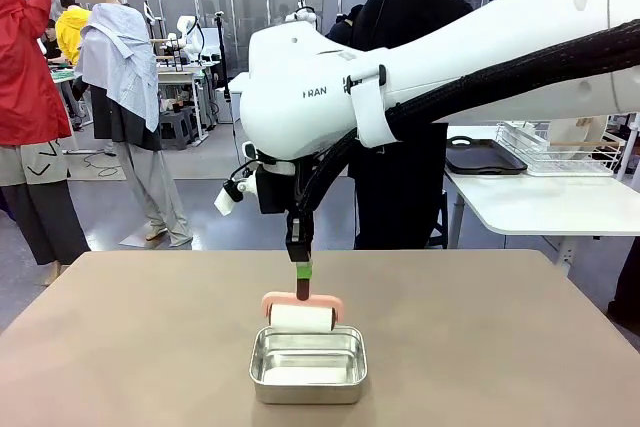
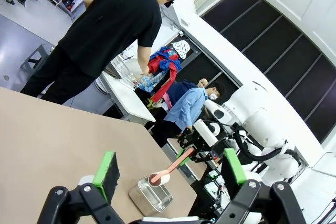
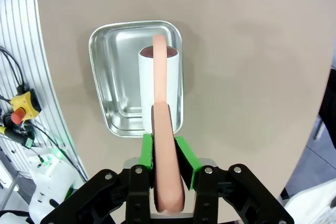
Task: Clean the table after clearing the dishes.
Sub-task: Place the Lint Roller back on top of the Airtight Container.
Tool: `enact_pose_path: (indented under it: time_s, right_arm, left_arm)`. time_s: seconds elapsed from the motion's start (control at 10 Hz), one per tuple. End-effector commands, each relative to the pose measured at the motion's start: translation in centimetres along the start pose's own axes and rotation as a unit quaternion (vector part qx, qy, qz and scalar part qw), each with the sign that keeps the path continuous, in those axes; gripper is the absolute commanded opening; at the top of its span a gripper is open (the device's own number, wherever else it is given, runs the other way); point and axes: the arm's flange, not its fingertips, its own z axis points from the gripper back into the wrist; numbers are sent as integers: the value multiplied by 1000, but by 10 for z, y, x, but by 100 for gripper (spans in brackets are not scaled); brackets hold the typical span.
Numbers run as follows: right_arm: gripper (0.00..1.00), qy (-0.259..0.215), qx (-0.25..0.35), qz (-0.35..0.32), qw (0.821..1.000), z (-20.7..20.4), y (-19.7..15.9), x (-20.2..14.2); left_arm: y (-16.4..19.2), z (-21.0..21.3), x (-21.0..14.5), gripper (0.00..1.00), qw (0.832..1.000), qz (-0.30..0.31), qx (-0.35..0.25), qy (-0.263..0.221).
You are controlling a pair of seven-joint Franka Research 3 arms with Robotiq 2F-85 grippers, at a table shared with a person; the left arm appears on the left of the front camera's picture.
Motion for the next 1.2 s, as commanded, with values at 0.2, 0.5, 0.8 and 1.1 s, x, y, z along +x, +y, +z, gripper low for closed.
enact_pose_path:
  time_s: [0.2,0.5,0.8,1.1]
  right_arm:
    - [23,-8,57,16,998,-24,-1,-6]
    - [23,-8,62,16,998,-47,-26,-8]
    - [23,-5,62,21,998,-60,-48,-9]
    - [23,-2,54,23,998,-72,-61,-14]
  left_arm:
    - [-4,3,-1,100,1000,-1,-5,1]
    - [-4,3,-1,100,1000,-1,-5,1]
    - [-4,3,-1,100,1000,-1,-5,1]
    - [-4,3,-1,100,1000,-1,-5,1]
